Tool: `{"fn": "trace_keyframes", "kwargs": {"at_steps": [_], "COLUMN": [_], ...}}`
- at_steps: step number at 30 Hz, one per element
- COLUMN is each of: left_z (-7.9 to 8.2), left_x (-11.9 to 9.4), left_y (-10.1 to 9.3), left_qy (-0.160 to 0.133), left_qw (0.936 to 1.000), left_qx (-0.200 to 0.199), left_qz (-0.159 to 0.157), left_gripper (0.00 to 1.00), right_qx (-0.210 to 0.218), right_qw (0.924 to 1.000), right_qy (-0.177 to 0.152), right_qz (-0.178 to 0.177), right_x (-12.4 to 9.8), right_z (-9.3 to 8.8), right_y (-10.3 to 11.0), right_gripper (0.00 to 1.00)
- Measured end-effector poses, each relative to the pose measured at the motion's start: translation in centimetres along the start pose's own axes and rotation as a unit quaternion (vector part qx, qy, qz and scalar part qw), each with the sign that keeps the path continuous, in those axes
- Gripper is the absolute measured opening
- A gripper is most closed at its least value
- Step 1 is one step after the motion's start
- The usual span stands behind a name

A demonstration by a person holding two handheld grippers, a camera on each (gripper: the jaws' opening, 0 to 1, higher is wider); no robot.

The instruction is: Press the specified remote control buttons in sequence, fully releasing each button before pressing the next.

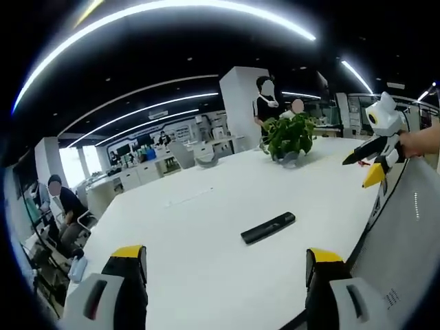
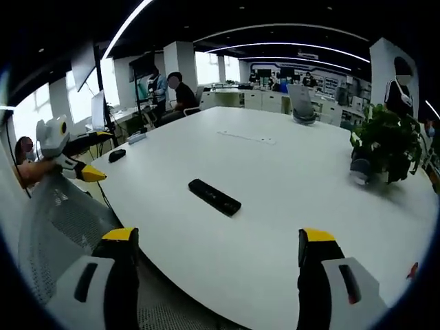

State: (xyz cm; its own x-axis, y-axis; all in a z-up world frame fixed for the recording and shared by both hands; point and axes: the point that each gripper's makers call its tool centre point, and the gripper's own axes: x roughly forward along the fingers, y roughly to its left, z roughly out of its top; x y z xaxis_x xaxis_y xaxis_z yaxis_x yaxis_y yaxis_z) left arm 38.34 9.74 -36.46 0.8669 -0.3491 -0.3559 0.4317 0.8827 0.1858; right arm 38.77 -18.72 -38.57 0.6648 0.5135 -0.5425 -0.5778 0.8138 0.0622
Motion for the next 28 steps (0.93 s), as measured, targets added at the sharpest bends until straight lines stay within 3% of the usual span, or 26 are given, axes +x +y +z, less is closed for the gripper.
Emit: {"fn": "trace_keyframes", "kwargs": {"at_steps": [8, 28], "left_z": [0.3, 1.3], "left_x": [0.0, -0.3], "left_y": [-0.5, 0.3], "left_qy": [-0.006, -0.029], "left_qw": [0.9998, 0.9994], "left_qx": [-0.012, -0.021], "left_qz": [-0.013, 0.005], "left_gripper": [1.00, 1.00], "right_qx": [0.002, 0.001], "right_qw": [0.9998, 0.9996], "right_qy": [-0.017, -0.020], "right_qz": [-0.012, -0.018], "right_x": [-0.4, -0.5], "right_z": [0.6, 0.9], "right_y": [-0.3, -0.7], "right_gripper": [0.99, 0.94]}}
